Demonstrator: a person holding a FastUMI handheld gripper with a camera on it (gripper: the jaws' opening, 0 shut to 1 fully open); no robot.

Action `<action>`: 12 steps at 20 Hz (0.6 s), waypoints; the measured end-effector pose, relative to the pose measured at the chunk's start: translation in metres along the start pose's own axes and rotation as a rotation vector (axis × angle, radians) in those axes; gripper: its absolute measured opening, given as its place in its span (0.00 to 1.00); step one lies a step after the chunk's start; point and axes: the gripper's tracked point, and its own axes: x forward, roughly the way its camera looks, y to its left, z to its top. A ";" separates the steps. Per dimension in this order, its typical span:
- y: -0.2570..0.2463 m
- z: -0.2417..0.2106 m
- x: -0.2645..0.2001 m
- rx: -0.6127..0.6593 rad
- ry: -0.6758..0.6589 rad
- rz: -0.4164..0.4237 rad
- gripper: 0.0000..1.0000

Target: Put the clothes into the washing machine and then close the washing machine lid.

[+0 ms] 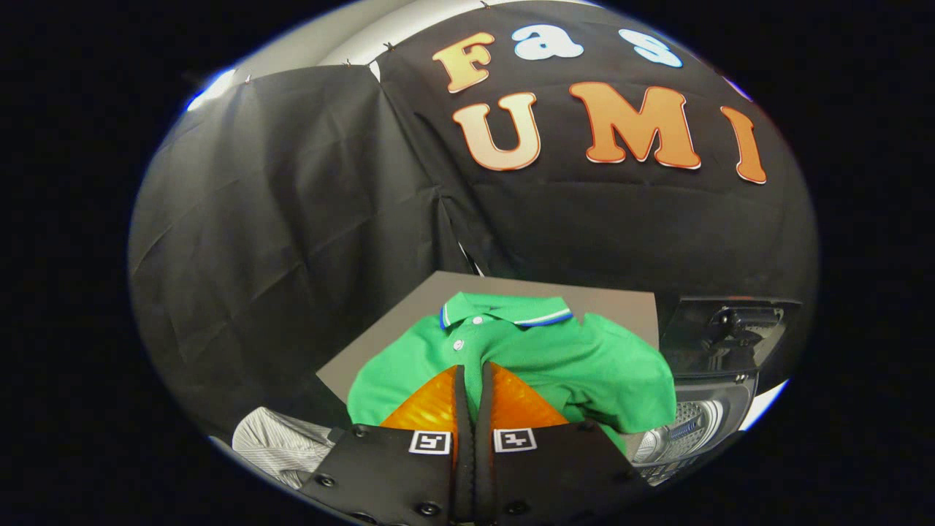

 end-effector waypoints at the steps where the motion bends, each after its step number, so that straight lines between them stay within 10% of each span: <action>1: 0.001 0.009 -0.009 0.004 -0.007 0.011 0.08; 12: -0.023 0.068 -0.107 -0.005 -0.192 0.006 0.08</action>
